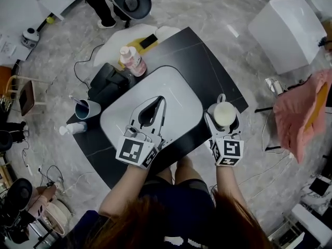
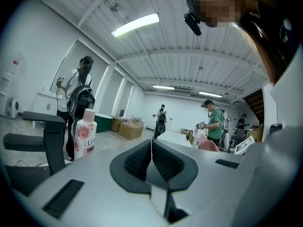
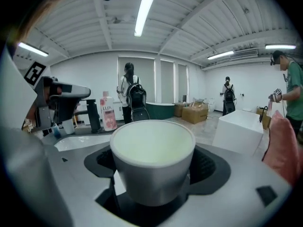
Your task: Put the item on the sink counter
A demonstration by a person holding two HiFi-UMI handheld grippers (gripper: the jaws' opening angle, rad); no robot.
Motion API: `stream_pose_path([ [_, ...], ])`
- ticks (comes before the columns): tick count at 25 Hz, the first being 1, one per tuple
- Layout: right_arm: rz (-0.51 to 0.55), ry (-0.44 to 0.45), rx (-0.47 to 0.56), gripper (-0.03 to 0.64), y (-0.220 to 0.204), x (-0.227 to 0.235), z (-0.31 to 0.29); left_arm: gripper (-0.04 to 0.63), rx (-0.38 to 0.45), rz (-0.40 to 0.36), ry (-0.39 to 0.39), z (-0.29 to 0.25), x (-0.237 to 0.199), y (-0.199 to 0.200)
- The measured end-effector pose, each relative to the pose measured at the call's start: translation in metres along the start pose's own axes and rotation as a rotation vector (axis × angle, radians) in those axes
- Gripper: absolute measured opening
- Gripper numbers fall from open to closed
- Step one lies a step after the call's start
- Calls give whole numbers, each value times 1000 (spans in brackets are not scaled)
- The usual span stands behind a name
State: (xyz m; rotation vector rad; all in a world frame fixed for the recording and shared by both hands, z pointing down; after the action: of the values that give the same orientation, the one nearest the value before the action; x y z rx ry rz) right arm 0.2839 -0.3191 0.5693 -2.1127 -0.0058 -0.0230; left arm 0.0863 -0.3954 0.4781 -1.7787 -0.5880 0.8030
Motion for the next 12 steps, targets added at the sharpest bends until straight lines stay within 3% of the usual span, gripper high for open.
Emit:
stream_pose_path([
  [12,-29,13,-89,446,-56,10,-7,25,-43,-16,-29,-5,16,-13],
])
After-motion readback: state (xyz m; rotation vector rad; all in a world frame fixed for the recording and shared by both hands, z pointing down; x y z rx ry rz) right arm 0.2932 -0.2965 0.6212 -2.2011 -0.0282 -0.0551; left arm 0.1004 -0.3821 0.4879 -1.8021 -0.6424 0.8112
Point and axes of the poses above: the fingertips, and each gripper's own axes: z backward along the fingers, x to its right, y out of its top, the point moved 2 cm from there along z, backward along the fingers, and after that the axes turned 6 degrees about -x, right-handed, at the moved point
